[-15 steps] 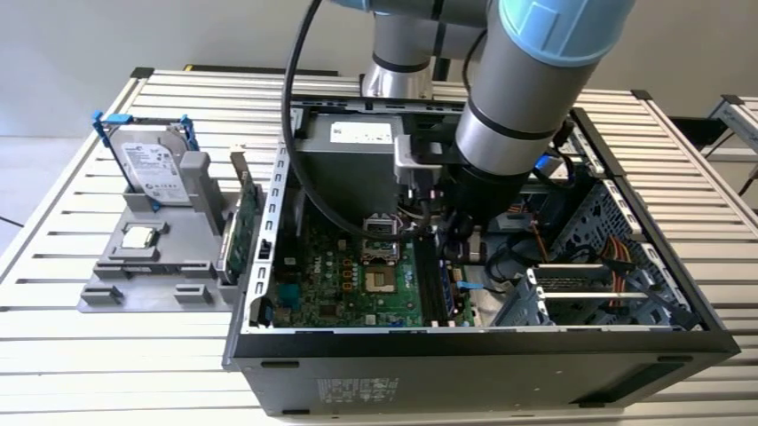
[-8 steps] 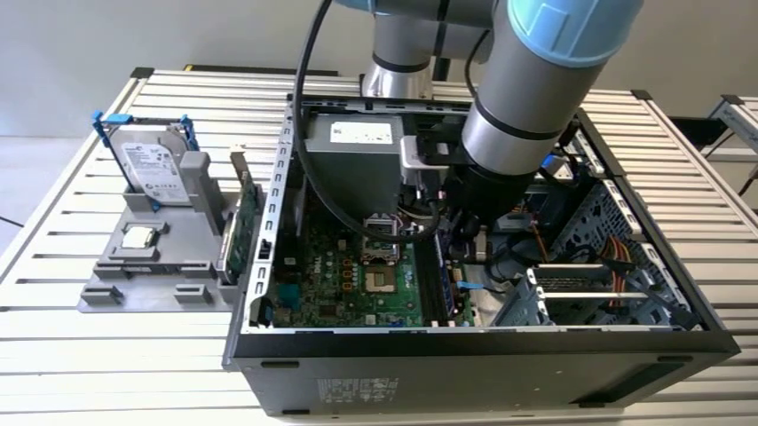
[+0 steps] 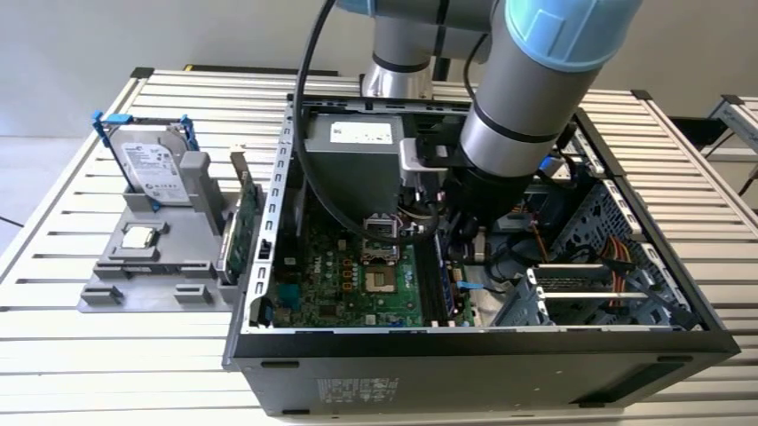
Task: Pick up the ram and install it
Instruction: 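Press down the ram until it locks into place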
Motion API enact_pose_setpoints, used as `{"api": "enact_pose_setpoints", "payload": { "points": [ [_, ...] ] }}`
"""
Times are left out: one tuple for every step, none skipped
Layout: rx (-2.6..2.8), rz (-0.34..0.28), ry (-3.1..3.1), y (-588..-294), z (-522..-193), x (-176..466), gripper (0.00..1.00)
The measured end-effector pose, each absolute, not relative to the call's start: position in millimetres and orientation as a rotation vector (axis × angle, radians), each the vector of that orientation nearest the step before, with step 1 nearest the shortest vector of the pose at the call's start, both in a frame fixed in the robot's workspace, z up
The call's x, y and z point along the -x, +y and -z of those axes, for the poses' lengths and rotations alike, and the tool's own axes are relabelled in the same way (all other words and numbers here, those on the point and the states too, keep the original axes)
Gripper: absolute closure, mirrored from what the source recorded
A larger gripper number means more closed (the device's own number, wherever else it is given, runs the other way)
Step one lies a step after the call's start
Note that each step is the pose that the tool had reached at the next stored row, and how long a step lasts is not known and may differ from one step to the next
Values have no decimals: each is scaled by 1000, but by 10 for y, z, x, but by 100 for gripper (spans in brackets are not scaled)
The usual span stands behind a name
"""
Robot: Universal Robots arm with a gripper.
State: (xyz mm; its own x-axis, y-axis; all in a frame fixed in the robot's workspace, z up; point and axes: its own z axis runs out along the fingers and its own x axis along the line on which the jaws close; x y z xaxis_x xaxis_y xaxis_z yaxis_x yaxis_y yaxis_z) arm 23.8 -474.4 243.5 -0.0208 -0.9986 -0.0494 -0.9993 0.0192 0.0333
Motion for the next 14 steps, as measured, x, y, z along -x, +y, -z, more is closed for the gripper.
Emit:
{"api": "enact_pose_setpoints", "payload": {
  "points": [
    [2190, -91, 2234, -4742, -2422, -238, 100],
    [2190, -91, 2234, -4739, -2410, -237, 100],
    [2190, -91, 2234, -4735, -2399, -238, 100],
    [2190, -91, 2234, -4730, -2390, -238, 100],
    [2190, -91, 2234, -4726, -2381, -238, 100],
    [2190, -91, 2234, -4723, -2372, -239, 100],
    [2190, -91, 2234, -4718, -2362, -239, 100],
    [2190, -91, 2234, -4712, -2351, -240, 100],
    [2190, -91, 2234, -4707, -2340, -241, 100],
    [2190, -92, 2234, -4702, -2328, -243, 100],
    [2190, -91, 2234, -4697, -2317, -244, 100],
    [2189, -92, 2234, -4691, -2305, -245, 100],
    [2189, -91, 2234, -4687, -2294, -248, 100],
    [2190, -91, 2234, -4683, -2283, -249, 100]
  ]
}}
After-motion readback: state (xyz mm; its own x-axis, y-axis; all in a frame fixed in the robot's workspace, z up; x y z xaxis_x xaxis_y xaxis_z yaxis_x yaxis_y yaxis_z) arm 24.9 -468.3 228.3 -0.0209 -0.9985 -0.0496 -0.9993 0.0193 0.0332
